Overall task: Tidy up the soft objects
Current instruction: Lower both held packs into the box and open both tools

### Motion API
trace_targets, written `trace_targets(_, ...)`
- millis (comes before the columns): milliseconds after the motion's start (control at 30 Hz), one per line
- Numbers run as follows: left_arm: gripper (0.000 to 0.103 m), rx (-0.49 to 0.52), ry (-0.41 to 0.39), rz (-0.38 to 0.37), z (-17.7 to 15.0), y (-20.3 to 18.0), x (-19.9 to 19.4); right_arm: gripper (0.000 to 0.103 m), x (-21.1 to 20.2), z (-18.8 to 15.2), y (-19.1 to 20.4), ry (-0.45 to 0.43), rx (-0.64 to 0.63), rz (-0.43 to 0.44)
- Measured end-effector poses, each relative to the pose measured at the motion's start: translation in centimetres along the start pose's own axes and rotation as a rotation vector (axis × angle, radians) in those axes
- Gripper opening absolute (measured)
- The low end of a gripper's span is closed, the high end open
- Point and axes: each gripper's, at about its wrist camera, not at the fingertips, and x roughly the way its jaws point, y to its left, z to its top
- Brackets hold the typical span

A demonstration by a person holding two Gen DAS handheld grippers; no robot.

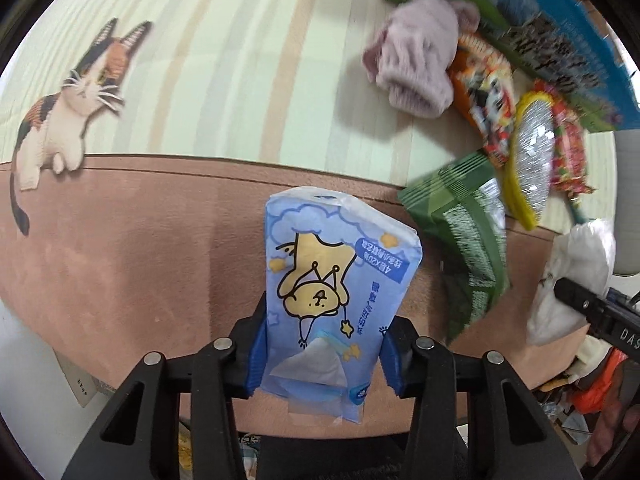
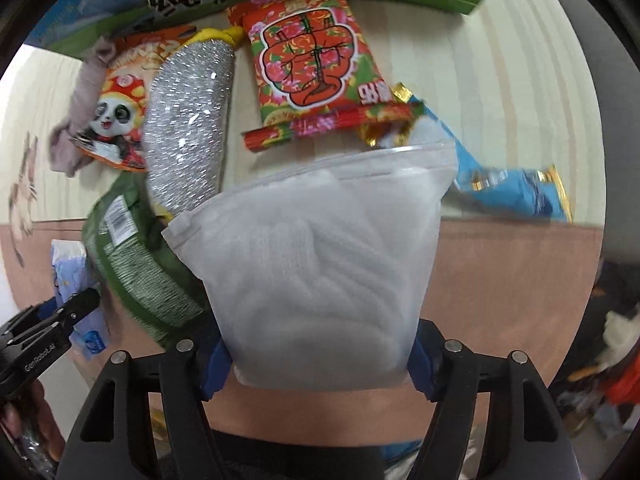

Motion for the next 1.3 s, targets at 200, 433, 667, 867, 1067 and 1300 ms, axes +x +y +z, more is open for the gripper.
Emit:
trace_targets(200, 0.043, -0.009, -0.093, -0.074, -1.0, 0.5, -9.0, 0.072, -3.9, -2.9, -0.6, -0.061, 0.056, 0.134)
trace_targets(433, 0.043, 0.083, -0.202, -0.204, 3.4, -5.3, -18.7, 0.072, -15.1, -2.1, -0.8, -0.181, 0.044, 0.252)
trace_targets(667, 0.044, 0.158, -0.235, -0.2, 15.0, -12.6, -22.1, 0.072, -23.8, 5.3, -2.1, -0.278, 0.002, 0.235)
trace_targets(867, 0.044, 0.104, -0.156, -0.179, 27.4, -15.6, -17.7, 0.072, -24.2, 17.8, -2.9, -0.27, 0.007, 0.166)
trace_targets(1067, 0.044, 0.103, -0.084, -0.136, 33.2, -18.4, -12.6, 0.072, -19.2, 26.2, -2.6, -0.204, -0.012, 0.127)
trace_targets(1300, 0.044, 0.066, 0.023, -0.116, 36.9, -19.8, -6.9, 0.073, -13.9, 32.0, -2.7, -0.139, -0.017, 0.092)
